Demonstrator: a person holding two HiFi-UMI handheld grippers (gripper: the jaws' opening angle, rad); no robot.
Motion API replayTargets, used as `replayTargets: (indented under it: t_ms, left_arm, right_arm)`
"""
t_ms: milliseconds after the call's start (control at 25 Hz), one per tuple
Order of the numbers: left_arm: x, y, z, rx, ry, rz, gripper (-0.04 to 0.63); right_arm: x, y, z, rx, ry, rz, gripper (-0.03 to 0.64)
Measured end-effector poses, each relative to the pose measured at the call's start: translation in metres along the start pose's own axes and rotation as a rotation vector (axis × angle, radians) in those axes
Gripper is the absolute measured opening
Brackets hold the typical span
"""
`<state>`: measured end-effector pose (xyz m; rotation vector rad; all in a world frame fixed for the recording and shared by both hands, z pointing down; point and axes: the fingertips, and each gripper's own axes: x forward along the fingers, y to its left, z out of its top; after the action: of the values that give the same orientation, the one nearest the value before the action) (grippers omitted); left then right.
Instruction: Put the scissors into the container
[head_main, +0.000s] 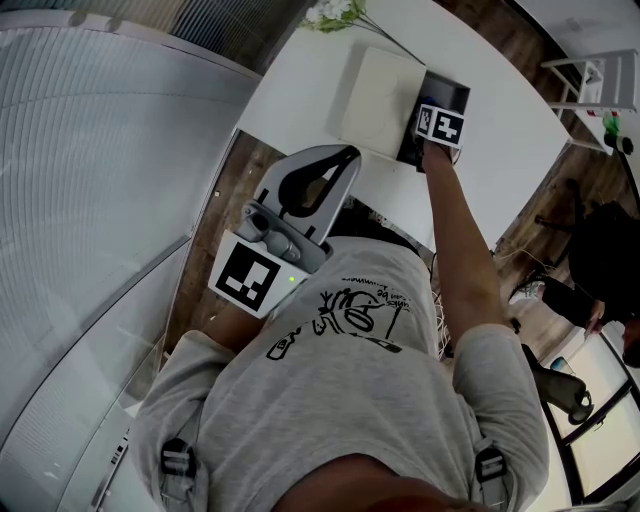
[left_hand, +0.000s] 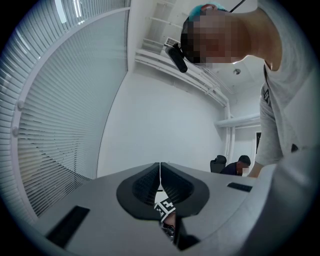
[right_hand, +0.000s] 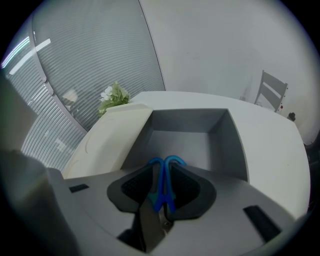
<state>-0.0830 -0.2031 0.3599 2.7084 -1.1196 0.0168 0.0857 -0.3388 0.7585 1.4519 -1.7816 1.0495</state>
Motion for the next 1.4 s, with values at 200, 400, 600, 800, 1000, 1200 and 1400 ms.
replayTargets:
  t_ms: [200,400,600,800,1000,1200,1400]
  left_arm:
    - [0.0,-0.004,0.004,0.009,-0.006,-0.002,0.023]
    - [0.001,-0.01,0.006,0.018,-0.01,-0.013,0.023]
    - [0.003,-0.015,0.011,0.024,-0.019,-0.021,0.023]
    - [0.005,-0.018,0.016,0.031,-0.03,-0.027,0.023]
    - [0.008,-0.02,0.025,0.046,-0.068,-0.032,0.023]
    - [0.009,-0.026,0.028,0.048,-0.066,-0.035,0.023]
    - [0.009,-0.03,0.037,0.062,-0.089,-0.041,0.023]
  right_arm:
    - [-0.009,0.0,0.006,0.004,-0.027,0.009,0.118]
    - [-0.021,0.003,0.014,0.014,-0.055,0.028,0.114]
    - [-0.041,0.003,0.022,-0.004,-0.107,0.039,0.103]
    - [-0.063,0.004,0.03,-0.045,-0.153,0.054,0.1]
    - [-0.09,0.009,0.045,-0.109,-0.221,0.069,0.087]
    - [-0.12,0.021,0.058,-0.181,-0.294,0.104,0.071]
    - [-0.158,0.033,0.07,-0.215,-0.374,0.132,0.047]
